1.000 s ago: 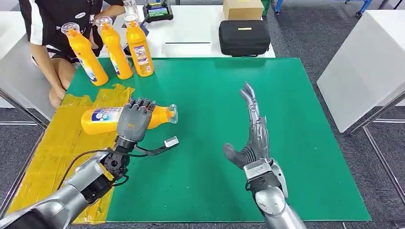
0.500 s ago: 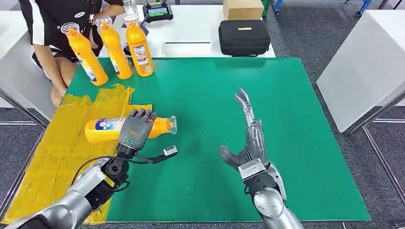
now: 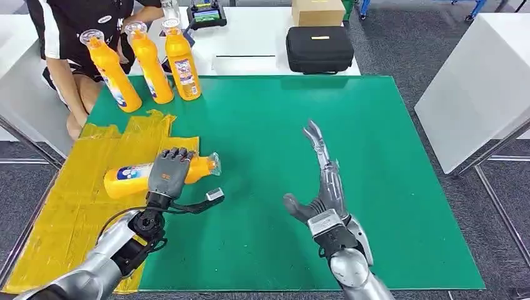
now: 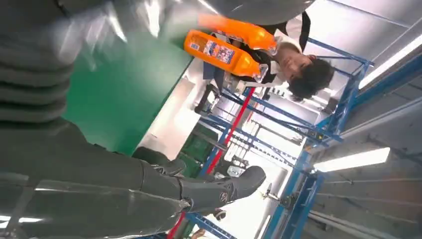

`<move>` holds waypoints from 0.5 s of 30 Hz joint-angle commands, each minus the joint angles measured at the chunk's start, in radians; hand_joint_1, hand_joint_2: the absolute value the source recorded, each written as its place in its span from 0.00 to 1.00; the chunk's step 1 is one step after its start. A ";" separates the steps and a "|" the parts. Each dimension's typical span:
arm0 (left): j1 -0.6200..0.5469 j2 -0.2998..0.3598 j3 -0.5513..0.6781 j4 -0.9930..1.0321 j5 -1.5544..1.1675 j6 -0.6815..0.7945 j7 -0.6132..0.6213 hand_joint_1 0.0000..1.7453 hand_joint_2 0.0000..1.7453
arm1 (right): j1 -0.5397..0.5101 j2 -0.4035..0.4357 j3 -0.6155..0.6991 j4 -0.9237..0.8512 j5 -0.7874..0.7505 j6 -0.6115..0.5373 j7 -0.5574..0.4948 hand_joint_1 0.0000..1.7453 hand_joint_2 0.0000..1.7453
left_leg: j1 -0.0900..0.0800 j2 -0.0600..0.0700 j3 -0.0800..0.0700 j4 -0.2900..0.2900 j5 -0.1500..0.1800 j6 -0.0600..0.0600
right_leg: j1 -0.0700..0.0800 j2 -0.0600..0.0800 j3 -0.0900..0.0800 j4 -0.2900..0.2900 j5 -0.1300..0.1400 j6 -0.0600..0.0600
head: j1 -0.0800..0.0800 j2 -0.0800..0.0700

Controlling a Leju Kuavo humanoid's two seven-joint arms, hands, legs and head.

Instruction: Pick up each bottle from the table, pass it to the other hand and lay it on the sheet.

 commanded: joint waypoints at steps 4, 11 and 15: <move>-0.047 -0.023 0.048 0.255 -0.002 -0.001 0.044 1.00 1.00 | -0.016 0.009 0.003 0.059 0.005 0.023 0.020 0.00 1.00 | 0.001 0.001 0.006 -0.001 -0.002 -0.003 | 0.001 -0.001 0.006 -0.001 -0.002 0.000 | 0.000 0.000; -0.054 -0.027 0.044 0.276 -0.002 -0.001 0.049 1.00 1.00 | -0.017 0.010 0.002 0.060 0.005 0.025 0.021 0.00 1.00 | 0.001 0.000 0.003 -0.001 -0.001 -0.002 | 0.000 -0.001 0.003 -0.001 -0.001 0.000 | 0.000 0.000; -0.060 -0.017 0.004 0.319 -0.002 -0.001 0.064 1.00 1.00 | -0.016 0.011 0.001 0.061 0.006 0.038 0.023 0.00 1.00 | 0.001 0.000 0.003 -0.001 -0.001 -0.002 | 0.000 -0.001 0.003 -0.001 -0.001 0.000 | 0.000 0.000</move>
